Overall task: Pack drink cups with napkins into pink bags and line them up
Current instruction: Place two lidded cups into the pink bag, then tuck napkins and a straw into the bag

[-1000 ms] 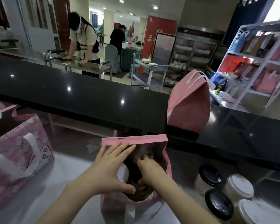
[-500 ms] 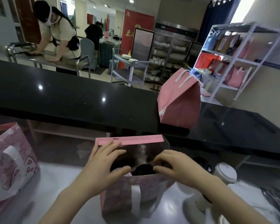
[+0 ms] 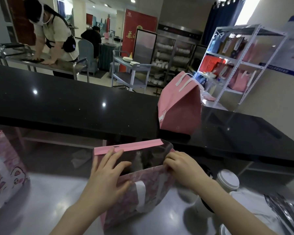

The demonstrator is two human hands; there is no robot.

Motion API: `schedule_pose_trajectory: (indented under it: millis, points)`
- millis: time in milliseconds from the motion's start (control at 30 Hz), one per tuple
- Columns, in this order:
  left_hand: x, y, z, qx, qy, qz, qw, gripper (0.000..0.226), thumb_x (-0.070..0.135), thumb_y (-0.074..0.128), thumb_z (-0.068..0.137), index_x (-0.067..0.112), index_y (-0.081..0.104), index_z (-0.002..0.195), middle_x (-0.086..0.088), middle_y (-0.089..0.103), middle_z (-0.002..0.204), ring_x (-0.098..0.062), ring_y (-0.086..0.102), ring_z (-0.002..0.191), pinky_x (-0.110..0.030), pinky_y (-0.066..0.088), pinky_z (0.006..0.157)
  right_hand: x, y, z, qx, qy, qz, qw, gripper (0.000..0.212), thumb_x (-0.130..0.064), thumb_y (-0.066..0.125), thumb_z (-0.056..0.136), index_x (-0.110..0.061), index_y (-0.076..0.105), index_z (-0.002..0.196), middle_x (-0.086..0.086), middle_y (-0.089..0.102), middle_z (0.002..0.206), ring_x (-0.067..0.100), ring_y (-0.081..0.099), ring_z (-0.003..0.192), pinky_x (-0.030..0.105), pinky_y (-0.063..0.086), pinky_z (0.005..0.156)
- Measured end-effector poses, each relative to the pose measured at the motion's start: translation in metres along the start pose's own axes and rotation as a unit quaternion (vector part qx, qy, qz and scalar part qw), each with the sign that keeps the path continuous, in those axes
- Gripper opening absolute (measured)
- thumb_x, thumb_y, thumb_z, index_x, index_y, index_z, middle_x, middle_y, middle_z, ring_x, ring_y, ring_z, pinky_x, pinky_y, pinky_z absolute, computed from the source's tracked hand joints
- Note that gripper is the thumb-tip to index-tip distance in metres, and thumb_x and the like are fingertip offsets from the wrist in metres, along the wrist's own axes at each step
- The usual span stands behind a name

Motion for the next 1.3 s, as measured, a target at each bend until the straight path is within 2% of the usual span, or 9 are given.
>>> schedule_pose_trajectory:
  millis: [133,200,333,400,567,800,967,1100,1300]
  points:
    - [0.017,-0.01,-0.003,0.048,-0.014,-0.01,0.999,0.043,0.04,0.072,0.08,0.04,0.058,0.121,0.014,0.039,0.147,-0.011,0.006,0.147,-0.056,0.003,0.118,0.005,-0.007,-0.013,0.027,-0.029,0.066,0.997,0.027,-0.01,0.078,0.063,-0.014,0.072,0.089,0.001,0.069,0.091,0.023,0.064,0.08,0.029,0.053,0.071]
    - [0.036,-0.014,-0.002,0.084,-0.008,-0.03,0.996,0.036,0.028,0.08,0.074,0.033,0.068,0.107,0.01,0.054,0.132,-0.021,0.029,0.142,-0.06,0.021,0.113,0.015,-0.013,-0.027,0.042,-0.042,0.107,0.992,0.026,-0.017,0.075,0.075,-0.014,0.07,0.1,0.001,0.067,0.102,0.021,0.062,0.092,0.031,0.052,0.081]
    - [0.113,-0.003,0.022,0.128,0.05,-0.079,0.987,0.033,0.013,0.084,0.069,0.031,0.071,0.093,0.017,0.061,0.112,-0.009,0.054,0.114,-0.03,0.043,0.094,0.058,-0.03,-0.069,0.09,-0.036,0.136,0.986,0.026,-0.029,0.063,0.09,-0.015,0.067,0.111,-0.001,0.064,0.113,0.017,0.057,0.105,0.028,0.048,0.09]
    - [0.16,0.016,0.041,0.117,0.083,-0.109,0.984,0.028,0.013,0.081,0.072,0.031,0.07,0.09,0.021,0.061,0.103,-0.001,0.056,0.1,-0.019,0.044,0.085,0.092,-0.035,-0.097,0.084,-0.019,0.138,0.987,0.024,-0.029,0.063,0.09,-0.014,0.068,0.108,0.0,0.064,0.111,0.019,0.058,0.103,0.031,0.049,0.087]
    - [0.278,0.105,0.096,0.004,0.146,-0.176,0.973,0.019,0.021,0.074,0.08,0.034,0.069,0.093,0.023,0.064,0.091,0.003,0.061,0.091,-0.02,0.049,0.08,0.207,-0.022,-0.188,-0.008,0.11,0.138,0.984,0.023,-0.039,0.057,0.091,-0.028,0.064,0.11,-0.011,0.059,0.113,0.01,0.052,0.104,0.03,0.047,0.085]
    - [0.402,0.258,0.158,-0.19,0.157,-0.155,0.957,0.015,0.024,0.064,0.081,0.026,0.071,0.094,0.011,0.069,0.091,0.001,0.061,0.084,-0.017,0.047,0.075,0.334,0.035,-0.304,-0.103,0.298,0.153,0.937,0.024,-0.034,0.058,0.088,-0.028,0.063,0.11,-0.005,0.061,0.111,0.018,0.057,0.105,0.032,0.048,0.086]
    - [0.431,0.345,0.186,-0.297,0.12,-0.08,0.944,0.032,0.026,0.065,0.082,0.021,0.067,0.113,0.006,0.069,0.107,-0.005,0.063,0.092,-0.023,0.052,0.083,0.372,0.087,-0.347,-0.122,0.362,0.212,0.9,0.035,-0.031,0.06,0.087,-0.026,0.059,0.122,-0.003,0.06,0.119,0.018,0.055,0.112,0.03,0.044,0.092]
    - [0.437,0.391,0.205,-0.322,0.117,-0.015,0.939,0.04,0.028,0.065,0.084,0.019,0.062,0.122,0.001,0.065,0.12,-0.015,0.06,0.109,-0.029,0.05,0.091,0.383,0.127,-0.355,-0.134,0.375,0.245,0.884,0.041,-0.031,0.06,0.089,-0.022,0.056,0.13,0.003,0.057,0.126,0.022,0.052,0.118,0.032,0.042,0.098]
    - [0.433,0.423,0.217,-0.33,0.137,0.094,0.929,0.041,0.021,0.066,0.078,0.023,0.057,0.118,-0.003,0.06,0.113,-0.024,0.058,0.103,-0.031,0.044,0.076,0.385,0.167,-0.341,-0.137,0.367,0.261,0.882,0.053,-0.031,0.066,0.085,-0.023,0.052,0.135,0.005,0.053,0.131,0.025,0.047,0.121,0.03,0.037,0.101]
Point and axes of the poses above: each hand's wrist, its own z-axis towards the middle knuckle, its own y-axis out of the palm, x = y × z, the point moved 3 cm from there along z, towards the middle knuckle
